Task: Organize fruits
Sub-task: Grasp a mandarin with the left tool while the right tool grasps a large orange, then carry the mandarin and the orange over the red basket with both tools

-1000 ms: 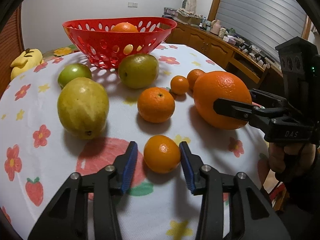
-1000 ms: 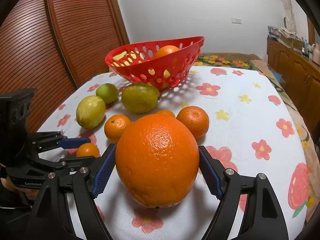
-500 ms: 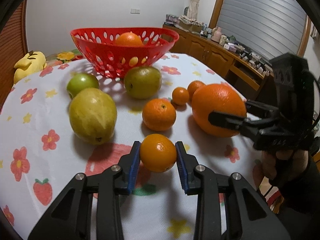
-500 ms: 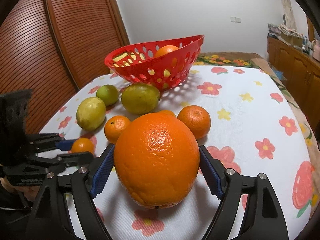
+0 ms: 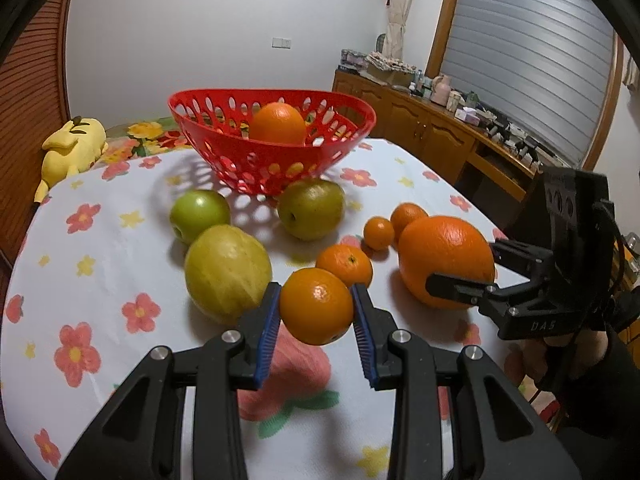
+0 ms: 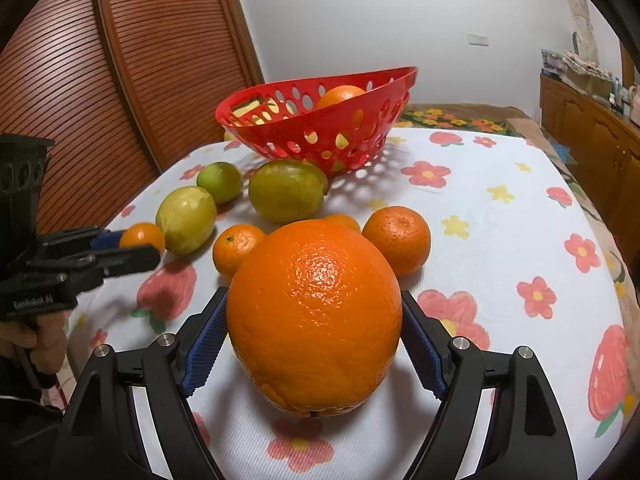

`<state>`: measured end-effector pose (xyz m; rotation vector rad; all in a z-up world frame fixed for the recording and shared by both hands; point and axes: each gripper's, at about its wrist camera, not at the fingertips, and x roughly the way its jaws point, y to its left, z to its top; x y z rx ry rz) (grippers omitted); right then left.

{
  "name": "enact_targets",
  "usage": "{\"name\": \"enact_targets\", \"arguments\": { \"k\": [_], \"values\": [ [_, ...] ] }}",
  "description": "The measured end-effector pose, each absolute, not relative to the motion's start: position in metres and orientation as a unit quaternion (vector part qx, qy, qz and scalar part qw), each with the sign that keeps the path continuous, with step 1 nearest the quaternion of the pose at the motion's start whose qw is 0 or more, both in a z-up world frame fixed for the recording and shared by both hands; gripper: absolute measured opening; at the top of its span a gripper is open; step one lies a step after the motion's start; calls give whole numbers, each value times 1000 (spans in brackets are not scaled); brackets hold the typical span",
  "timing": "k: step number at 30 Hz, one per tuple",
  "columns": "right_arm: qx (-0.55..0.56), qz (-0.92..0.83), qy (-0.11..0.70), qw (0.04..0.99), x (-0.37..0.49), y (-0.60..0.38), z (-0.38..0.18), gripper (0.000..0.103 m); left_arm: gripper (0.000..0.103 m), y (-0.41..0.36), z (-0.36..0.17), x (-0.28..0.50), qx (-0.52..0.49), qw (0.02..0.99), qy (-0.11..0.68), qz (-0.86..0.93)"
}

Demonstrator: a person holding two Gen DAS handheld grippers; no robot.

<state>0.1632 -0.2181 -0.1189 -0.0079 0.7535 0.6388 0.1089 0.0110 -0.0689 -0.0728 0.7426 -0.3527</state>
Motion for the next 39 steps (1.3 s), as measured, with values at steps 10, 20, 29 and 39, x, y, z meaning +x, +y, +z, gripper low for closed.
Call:
{"name": "enact_targets", "arguments": {
  "k": [10,20,29,39],
  "values": [
    [-12,301,362,882,166,-219,-110,81,33,15,-52,117,-37,924,342,-168],
    [-26,311,332,890,167,-219,-74,81,33,18,-39,125,-38,930,325,-165],
    [-38,309,307,899,176,-218,-43,81,33,19,-23,132,-33,936,307,-166],
    [-52,315,291,902,201,-205,-15,81,33,22,-6,159,-25,940,296,-169]
  ]
}}
